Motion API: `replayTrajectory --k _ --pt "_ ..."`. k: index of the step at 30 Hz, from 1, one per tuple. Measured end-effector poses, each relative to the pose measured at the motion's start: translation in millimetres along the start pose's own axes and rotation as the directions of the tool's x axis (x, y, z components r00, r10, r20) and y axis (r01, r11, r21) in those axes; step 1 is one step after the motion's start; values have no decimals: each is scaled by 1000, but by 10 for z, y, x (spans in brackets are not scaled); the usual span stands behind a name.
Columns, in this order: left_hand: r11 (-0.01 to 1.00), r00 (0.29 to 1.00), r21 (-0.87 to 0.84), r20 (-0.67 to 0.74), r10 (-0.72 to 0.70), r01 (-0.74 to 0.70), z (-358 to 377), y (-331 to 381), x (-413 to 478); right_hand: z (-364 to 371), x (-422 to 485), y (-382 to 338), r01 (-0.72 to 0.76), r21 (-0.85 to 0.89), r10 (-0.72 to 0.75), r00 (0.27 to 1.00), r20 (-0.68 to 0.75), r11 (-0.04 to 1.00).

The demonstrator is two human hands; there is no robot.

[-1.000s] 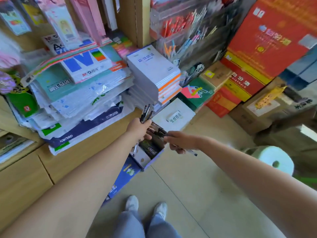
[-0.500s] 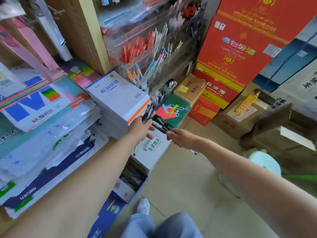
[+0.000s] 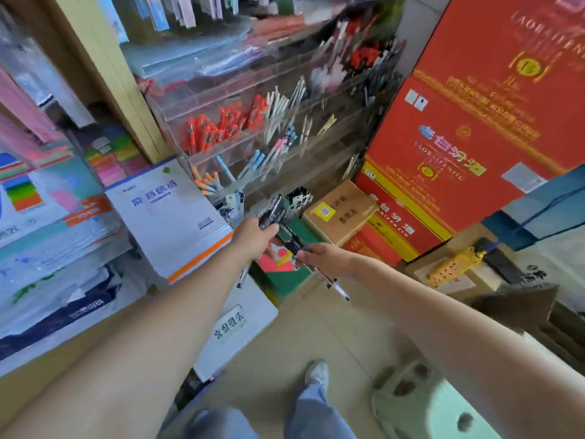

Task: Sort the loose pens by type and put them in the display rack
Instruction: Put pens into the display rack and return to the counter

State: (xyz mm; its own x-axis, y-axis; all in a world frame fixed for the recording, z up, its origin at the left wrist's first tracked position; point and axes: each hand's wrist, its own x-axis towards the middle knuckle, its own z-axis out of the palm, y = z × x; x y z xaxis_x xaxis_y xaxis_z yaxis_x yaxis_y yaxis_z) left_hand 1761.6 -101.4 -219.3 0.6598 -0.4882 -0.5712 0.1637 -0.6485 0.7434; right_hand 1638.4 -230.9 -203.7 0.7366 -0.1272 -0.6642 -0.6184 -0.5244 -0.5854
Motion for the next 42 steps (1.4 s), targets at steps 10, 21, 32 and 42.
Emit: replayTrajectory --k 10,21,32,42 --pt "995 997 -97 -66 -37 31 217 617 686 -1092 606 160 61 -291 -35 995 93 955" --pt "994 992 -108 -123 -33 19 40 905 1426 -1646 1372 43 127 -211 -104 987 119 969" --pt "923 912 -373 -337 -235 100 43 476 1751 -1652 2285 54 101 75 -95 992 -85 992" --pt "874 864 -477 -399 -307 91 355 82 1981 -1508 2914 65 264 185 -192 922 -336 947"
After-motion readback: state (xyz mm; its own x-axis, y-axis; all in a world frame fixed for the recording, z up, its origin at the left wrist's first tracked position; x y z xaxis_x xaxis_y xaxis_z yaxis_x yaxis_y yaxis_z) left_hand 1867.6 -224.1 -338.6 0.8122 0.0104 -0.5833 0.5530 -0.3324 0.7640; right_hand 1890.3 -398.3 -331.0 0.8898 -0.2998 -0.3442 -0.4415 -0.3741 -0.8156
